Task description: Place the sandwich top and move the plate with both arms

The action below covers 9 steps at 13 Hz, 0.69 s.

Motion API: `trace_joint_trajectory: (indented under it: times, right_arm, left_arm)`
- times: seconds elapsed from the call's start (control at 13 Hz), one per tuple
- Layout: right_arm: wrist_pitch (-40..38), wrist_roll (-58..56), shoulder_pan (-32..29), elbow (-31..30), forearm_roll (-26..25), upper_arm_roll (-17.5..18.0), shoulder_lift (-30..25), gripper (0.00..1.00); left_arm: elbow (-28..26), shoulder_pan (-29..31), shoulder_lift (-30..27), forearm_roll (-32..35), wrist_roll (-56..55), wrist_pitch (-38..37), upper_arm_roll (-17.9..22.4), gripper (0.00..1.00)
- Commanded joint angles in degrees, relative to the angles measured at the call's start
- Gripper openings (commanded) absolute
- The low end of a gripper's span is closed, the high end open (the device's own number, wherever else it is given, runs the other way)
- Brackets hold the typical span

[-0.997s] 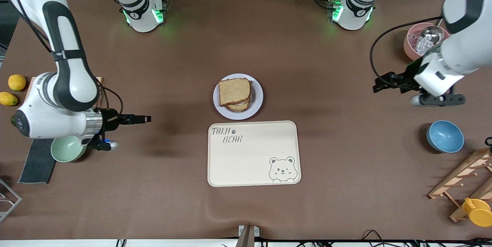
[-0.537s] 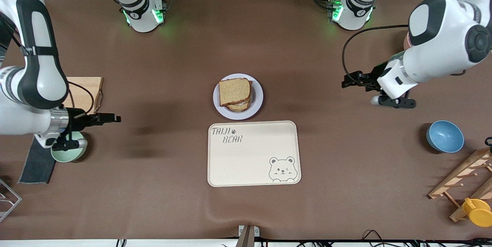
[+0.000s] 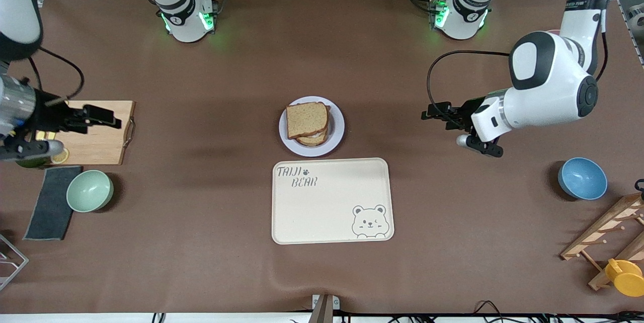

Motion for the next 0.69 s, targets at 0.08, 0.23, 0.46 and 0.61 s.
trace_joint_trajectory:
  times: [0.08,0.23,0.46,0.61]
  right_arm:
    - [-1.36,1.25,1.52,-0.53,-5.62,-0.58,-5.91,1.0]
    - [-1.02,0.73,1.25,-0.35,-6.59,-0.58,-6.62,1.0]
    - [1.08,1.42,1.25,2.02,-7.3,-0.23,-6.53,1.0]
    - [1.88,3.43,1.25,1.59,-8.0,-0.14,-6.36,1.0]
  left_arm:
    - [-3.23,0.15,0.8,-10.4,3.5,4.81,-2.55,1.0]
    - [-3.93,0.24,2.2,-16.02,4.3,4.99,-3.25,1.0]
    - [-5.25,-0.02,3.78,-21.58,7.45,6.21,-3.34,1.0]
    - [-6.57,-0.11,5.1,-25.95,11.05,7.0,-3.34,1.0]
